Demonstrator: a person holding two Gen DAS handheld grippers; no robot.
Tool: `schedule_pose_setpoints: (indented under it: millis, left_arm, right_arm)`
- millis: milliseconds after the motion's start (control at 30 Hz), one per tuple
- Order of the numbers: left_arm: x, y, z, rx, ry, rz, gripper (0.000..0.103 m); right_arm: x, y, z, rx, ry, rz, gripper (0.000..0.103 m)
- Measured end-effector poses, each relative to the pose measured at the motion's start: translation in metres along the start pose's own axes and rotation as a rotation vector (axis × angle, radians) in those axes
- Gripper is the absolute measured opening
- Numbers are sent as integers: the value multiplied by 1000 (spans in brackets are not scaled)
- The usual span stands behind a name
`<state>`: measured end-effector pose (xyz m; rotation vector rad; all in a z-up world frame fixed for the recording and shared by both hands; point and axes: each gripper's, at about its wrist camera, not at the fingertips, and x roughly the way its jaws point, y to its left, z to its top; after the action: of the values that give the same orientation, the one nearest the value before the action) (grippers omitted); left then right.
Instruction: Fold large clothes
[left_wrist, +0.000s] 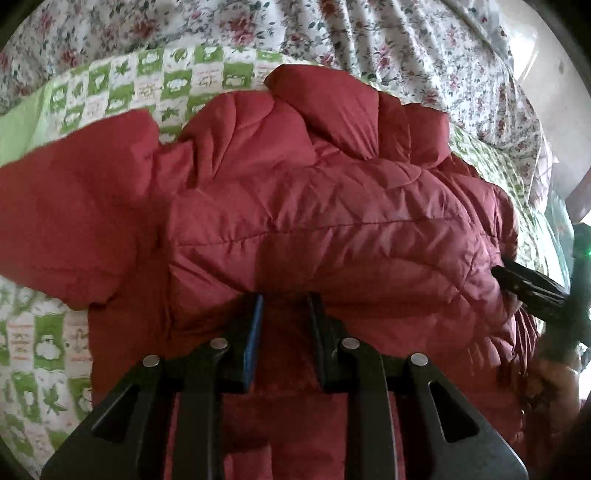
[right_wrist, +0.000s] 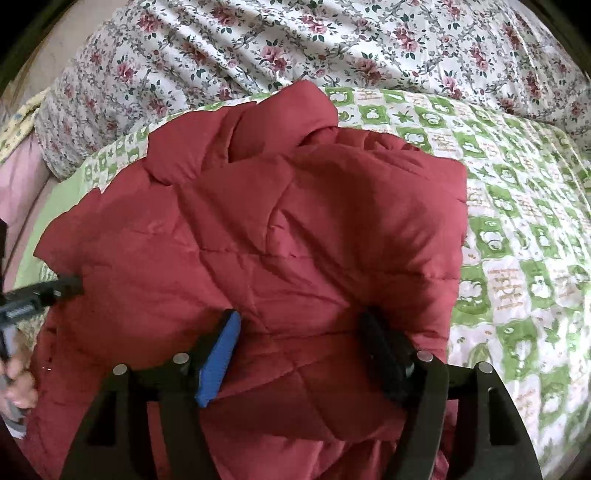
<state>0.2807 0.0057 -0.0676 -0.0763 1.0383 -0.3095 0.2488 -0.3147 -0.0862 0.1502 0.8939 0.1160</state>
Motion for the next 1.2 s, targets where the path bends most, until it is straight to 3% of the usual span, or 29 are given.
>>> schedule_pose_setpoints:
  millis: [133, 333, 400, 600, 767, 933, 1100, 1200]
  left_arm:
    - [2, -1, -3, 8, 0, 4, 22]
    - [-2, 3, -7, 20, -2, 7, 22]
    - [0, 7, -7, 15, -1, -3, 22]
    - [8, 6, -10, 22, -6, 14, 22]
    - [6, 11, -9, -6, -9, -15, 22]
    - [-12, 22, -6, -64, -14, -78, 22]
    - [-37, 36, -8, -95, -54, -59, 32]
    - [-43, 52, -10, -131, -61, -50, 32]
  right_arm:
    - [-19, 19, 7, -43, -60, 18, 73]
    - [25, 14, 1, -48, 55, -46, 77]
    - [29, 6, -5, -37, 40, -28, 81]
    - [31, 9, -4, -45, 43, -50, 81]
    - [31, 8, -4, -40, 44, -45, 81]
    - [12, 10, -1, -24, 27, -21, 81]
    - [-18, 14, -3, -11, -16, 37, 81]
    - [-32, 20, -3, -16, -26, 70, 81]
